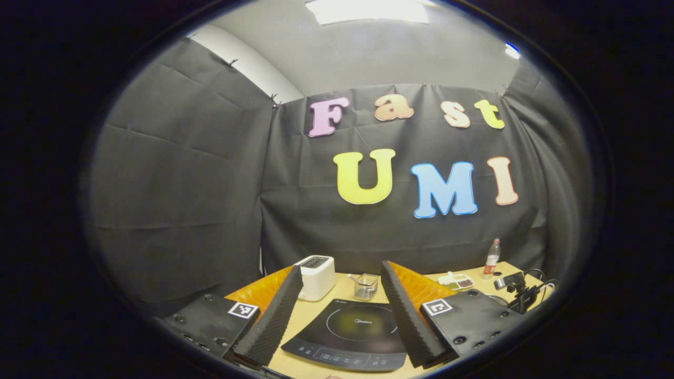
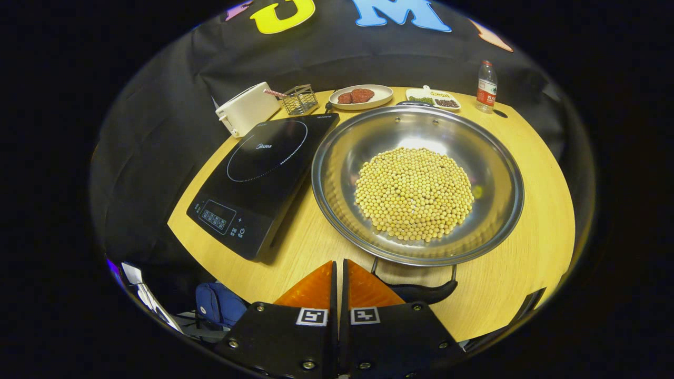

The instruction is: First push the handle of the pot to place it horizontally, then grasp the pot with both hands and set it on the induction cooktop.

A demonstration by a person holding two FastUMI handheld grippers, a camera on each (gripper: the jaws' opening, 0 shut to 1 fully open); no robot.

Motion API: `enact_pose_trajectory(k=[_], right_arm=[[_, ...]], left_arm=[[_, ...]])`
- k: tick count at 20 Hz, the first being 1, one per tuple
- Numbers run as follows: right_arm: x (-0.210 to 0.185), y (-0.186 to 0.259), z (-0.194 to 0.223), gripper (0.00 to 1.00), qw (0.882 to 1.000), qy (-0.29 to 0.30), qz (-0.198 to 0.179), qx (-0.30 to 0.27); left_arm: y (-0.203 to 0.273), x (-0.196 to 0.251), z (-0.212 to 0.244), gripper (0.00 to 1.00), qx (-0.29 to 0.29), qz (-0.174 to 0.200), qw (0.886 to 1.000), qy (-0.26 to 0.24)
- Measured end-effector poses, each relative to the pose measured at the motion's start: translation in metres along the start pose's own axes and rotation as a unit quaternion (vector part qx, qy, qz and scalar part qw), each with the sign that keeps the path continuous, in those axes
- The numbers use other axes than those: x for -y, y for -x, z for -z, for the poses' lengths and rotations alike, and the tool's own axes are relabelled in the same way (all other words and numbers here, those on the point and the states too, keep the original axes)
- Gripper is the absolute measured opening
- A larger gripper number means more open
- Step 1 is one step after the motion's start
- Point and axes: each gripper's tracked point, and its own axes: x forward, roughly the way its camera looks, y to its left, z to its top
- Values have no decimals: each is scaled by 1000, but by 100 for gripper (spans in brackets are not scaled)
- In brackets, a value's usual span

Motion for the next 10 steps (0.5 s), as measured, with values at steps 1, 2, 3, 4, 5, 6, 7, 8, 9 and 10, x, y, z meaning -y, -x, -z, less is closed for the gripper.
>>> enact_pose_trajectory(k=[1, 2, 3, 4, 5, 6, 7, 8, 9, 10], right_arm=[[3, 1, 0, 2, 1000, -2, 2, 0], [5, 2, 1, 2, 1000, -6, 3, 0], [8, 3, 2, 2, 1000, -10, 3, -1], [10, 4, 2, 2, 1000, -13, 5, -2], [13, 5, 2, 2, 1000, -15, 7, -2], [16, 6, 3, 2, 1000, -15, 10, -2], [20, 7, 3, 2, 1000, -14, 14, -2], [24, 8, 3, 2, 1000, -13, 18, -2], [28, 9, 3, 2, 1000, -13, 22, -2], [32, 10, 3, 2, 1000, -13, 25, -2]], left_arm=[[-2, 2, -1, 100, -1, 2, 1000, 2], [-2, 5, 0, 100, -1, 5, 1000, 2], [-4, 9, -1, 100, -1, 7, 1000, 2], [-6, 12, -1, 100, 1, 11, 1000, 2], [-8, 16, -3, 100, 2, 14, 1000, 2], [-10, 20, -4, 100, 3, 18, 1000, 2], [-11, 24, -4, 100, 4, 21, 1000, 2], [-11, 29, -3, 100, 3, 25, 1000, 2], [-12, 33, -3, 100, 3, 28, 1000, 2], [-14, 37, -3, 100, 3, 31, 1000, 3]])
